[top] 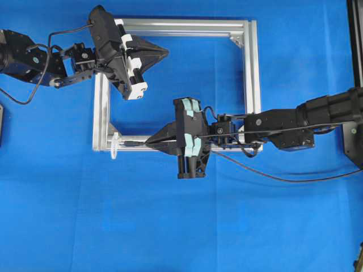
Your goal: Insert the wire through the string loop located on the left side.
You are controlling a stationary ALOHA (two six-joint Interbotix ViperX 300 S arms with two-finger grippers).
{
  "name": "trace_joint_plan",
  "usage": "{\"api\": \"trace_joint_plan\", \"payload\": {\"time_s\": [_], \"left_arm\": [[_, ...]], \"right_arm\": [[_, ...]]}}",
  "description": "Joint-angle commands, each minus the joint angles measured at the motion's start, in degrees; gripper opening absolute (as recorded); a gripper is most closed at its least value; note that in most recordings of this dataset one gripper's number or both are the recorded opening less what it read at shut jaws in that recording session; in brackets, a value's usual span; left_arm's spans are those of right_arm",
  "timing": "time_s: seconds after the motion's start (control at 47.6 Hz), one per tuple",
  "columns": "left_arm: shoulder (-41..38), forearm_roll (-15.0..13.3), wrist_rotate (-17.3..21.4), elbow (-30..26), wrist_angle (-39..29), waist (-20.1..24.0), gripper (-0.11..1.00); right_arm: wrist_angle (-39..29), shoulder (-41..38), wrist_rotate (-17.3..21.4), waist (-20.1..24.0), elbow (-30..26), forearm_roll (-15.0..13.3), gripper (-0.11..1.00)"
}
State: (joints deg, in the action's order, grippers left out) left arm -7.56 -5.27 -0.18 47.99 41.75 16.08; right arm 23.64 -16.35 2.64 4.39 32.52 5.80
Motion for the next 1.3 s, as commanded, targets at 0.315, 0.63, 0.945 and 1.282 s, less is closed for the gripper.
{"api": "trace_joint_plan", "payload": {"time_s": [0.315,0.63,0.945,1.282], "left_arm": [[2.29,0.35,0.18,0.09,0.35,-0.18,0.0],[2.55,0.35,0.26,0.18,0.35,-0.18,0.0],[2.64,0.35,0.26,0.18,0.35,-0.18,0.0],[2.9,0.35,-0.09,0.62,0.26,-0.53,0.0]], "right_arm": [[0.09,-3.78,0.09,0.09,-7.47,0.09,-0.04],[0.09,-6.5,0.09,-0.09,-11.69,0.09,-0.04],[0.18,-7.29,0.09,-0.18,-12.74,0.09,-0.04],[0.18,-7.38,0.09,-0.18,-12.66,0.09,-0.04]]}}
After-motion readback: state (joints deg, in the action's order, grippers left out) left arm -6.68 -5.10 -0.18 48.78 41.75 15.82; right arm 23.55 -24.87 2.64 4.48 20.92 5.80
